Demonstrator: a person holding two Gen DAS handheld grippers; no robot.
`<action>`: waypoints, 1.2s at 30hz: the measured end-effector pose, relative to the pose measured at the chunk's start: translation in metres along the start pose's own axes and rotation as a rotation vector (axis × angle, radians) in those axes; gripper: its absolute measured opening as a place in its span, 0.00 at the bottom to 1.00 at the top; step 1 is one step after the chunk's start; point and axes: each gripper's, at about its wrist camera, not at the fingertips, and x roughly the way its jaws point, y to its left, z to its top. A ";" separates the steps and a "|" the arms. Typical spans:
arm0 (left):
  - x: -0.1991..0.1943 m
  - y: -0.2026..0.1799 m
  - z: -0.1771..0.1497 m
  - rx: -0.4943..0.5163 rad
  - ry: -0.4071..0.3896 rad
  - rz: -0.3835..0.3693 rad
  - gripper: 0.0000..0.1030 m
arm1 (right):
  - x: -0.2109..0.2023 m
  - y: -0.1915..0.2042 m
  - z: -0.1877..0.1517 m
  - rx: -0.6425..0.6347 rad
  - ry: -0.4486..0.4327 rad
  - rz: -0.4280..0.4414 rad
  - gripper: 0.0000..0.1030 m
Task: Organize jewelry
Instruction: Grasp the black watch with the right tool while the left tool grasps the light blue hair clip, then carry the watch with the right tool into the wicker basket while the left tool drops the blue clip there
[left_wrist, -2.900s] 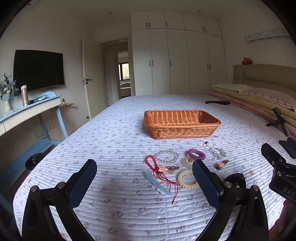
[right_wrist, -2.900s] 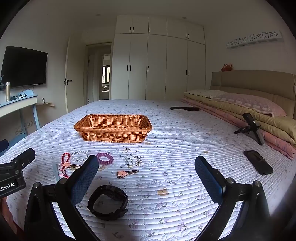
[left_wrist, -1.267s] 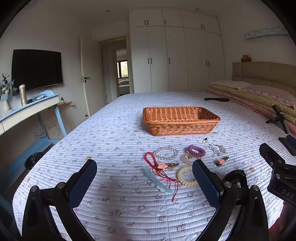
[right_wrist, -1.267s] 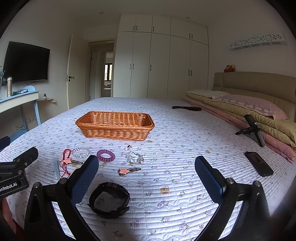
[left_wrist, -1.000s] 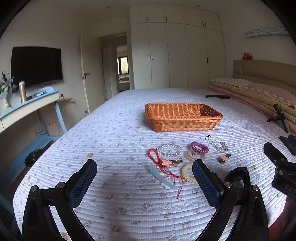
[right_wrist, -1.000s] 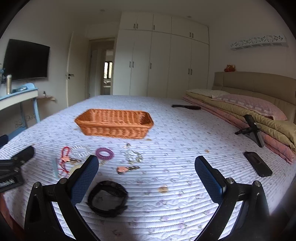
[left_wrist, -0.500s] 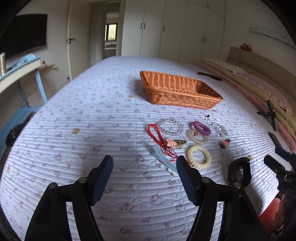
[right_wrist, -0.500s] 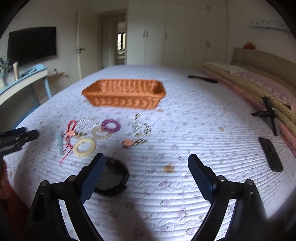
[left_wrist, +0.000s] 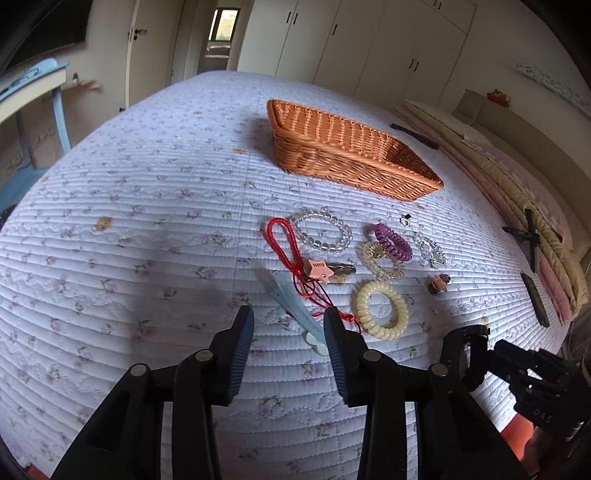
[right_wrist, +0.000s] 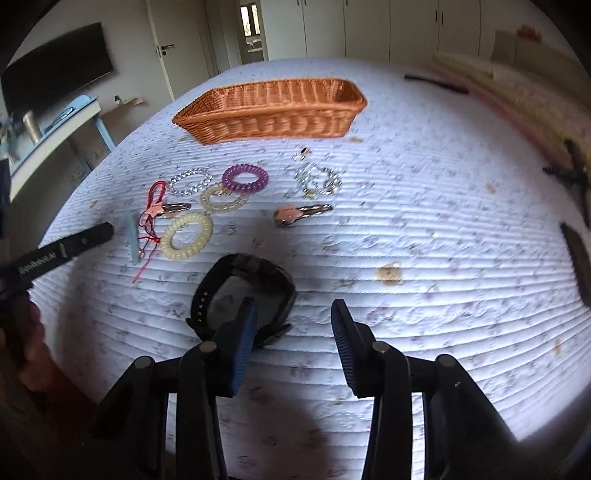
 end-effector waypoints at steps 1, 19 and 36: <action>0.004 -0.001 0.002 -0.008 0.010 0.006 0.35 | 0.002 0.001 0.002 0.006 0.010 -0.006 0.44; 0.034 -0.002 0.009 -0.040 0.063 0.010 0.12 | 0.034 0.002 0.011 0.090 0.078 -0.050 0.17; 0.018 0.008 0.010 -0.030 0.008 0.021 0.10 | 0.023 0.003 0.010 0.064 0.005 -0.049 0.13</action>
